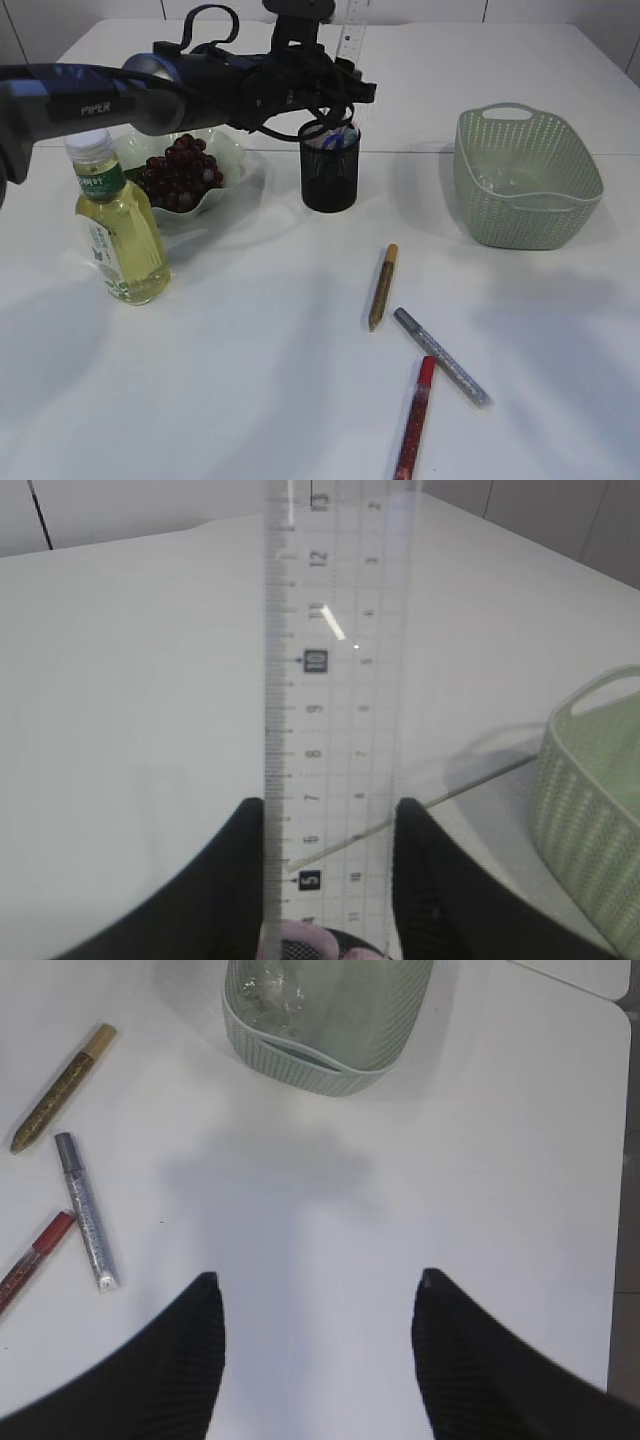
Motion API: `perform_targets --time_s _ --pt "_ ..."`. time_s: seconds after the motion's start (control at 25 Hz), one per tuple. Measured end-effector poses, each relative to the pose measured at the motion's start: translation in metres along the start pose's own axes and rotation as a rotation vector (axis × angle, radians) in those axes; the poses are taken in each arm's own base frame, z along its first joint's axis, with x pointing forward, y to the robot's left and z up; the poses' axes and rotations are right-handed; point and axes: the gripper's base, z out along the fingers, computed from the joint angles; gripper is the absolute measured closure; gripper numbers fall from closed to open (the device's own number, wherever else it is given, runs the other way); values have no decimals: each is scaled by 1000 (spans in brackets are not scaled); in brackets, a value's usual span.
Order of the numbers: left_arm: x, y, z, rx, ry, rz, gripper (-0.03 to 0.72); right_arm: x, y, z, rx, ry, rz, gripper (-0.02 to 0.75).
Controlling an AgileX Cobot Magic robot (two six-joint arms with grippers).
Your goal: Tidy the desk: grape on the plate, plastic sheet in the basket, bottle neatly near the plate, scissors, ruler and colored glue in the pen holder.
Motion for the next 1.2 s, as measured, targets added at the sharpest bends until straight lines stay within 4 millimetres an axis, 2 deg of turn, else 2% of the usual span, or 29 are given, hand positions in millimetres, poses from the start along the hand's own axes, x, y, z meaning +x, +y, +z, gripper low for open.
perform_targets --time_s 1.2 --pt "2 0 2 6 -17 42 408 0 -2 0 18 -2 -6 268"
